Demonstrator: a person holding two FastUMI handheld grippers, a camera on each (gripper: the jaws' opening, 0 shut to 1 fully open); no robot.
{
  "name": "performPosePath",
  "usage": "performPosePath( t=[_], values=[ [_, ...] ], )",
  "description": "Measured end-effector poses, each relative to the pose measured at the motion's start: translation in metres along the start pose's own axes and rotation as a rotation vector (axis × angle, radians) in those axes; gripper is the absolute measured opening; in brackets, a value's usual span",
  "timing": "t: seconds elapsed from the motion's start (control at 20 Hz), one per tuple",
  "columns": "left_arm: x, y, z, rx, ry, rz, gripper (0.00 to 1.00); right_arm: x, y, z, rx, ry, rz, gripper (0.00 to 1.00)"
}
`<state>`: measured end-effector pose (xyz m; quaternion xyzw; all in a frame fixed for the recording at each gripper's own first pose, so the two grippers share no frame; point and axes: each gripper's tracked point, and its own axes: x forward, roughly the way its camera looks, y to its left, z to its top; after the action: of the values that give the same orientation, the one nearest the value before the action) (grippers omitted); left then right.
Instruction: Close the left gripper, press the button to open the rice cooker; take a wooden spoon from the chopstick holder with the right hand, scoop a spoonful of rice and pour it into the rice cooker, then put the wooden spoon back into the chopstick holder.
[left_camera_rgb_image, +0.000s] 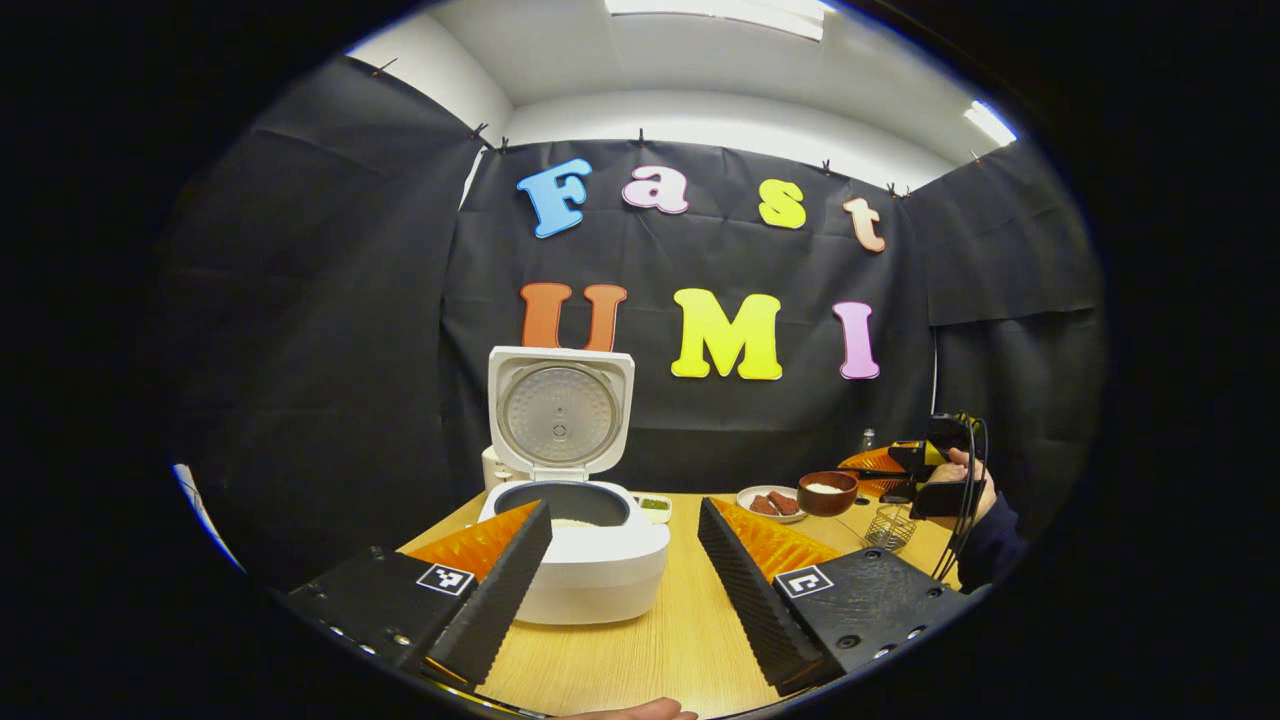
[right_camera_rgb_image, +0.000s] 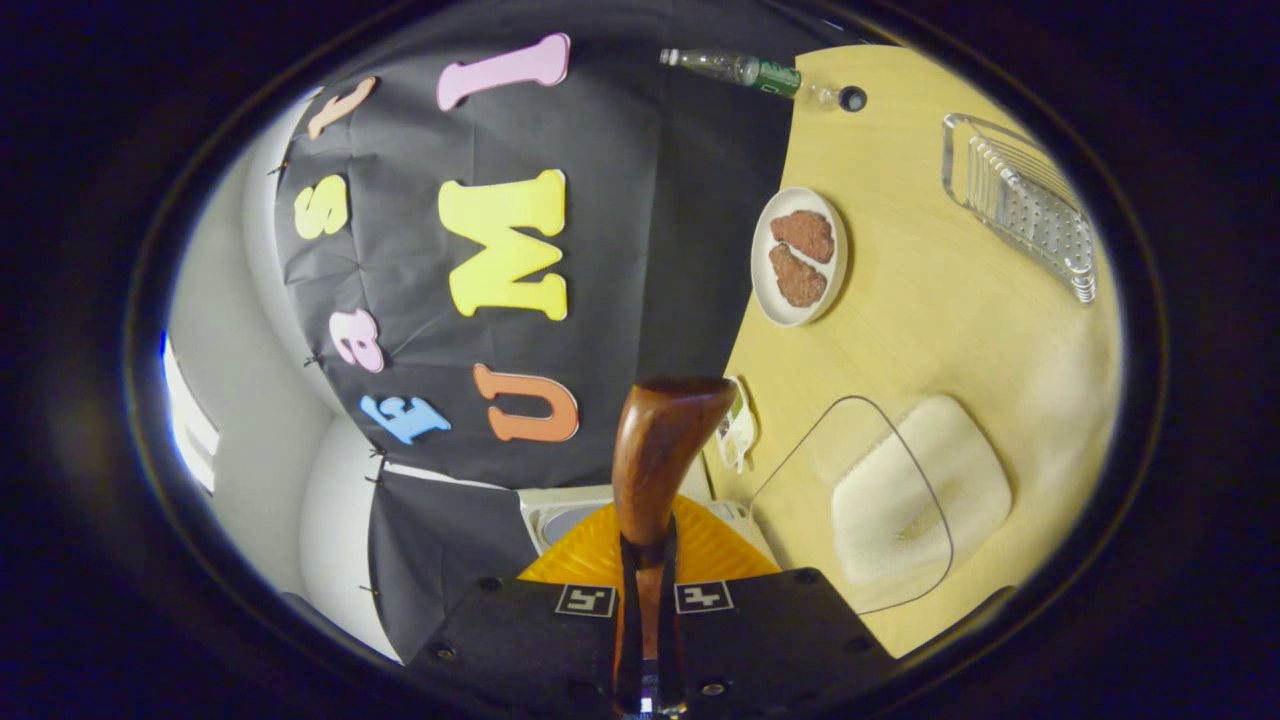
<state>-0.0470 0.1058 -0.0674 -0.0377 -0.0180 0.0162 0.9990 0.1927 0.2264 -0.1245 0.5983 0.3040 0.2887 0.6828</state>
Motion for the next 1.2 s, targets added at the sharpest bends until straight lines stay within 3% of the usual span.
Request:
performPosePath(
  t=[0.65,0.95,1.2],
  values=[
    [-0.064,0.04,0.013,0.015,-0.089,0.056,0.93,0.072,0.058,-0.081,-0.155,0.066,-0.004,0.08],
    [-0.091,0.058,0.009,0.009,-0.083,0.095,0.93,0.128,0.087,-0.141,-0.342,0.098,-0.069,0.08],
    [-0.108,0.075,-0.001,-0.003,-0.064,0.138,0.93,0.187,0.1,-0.168,-0.578,0.054,-0.156,0.08]
  ],
)
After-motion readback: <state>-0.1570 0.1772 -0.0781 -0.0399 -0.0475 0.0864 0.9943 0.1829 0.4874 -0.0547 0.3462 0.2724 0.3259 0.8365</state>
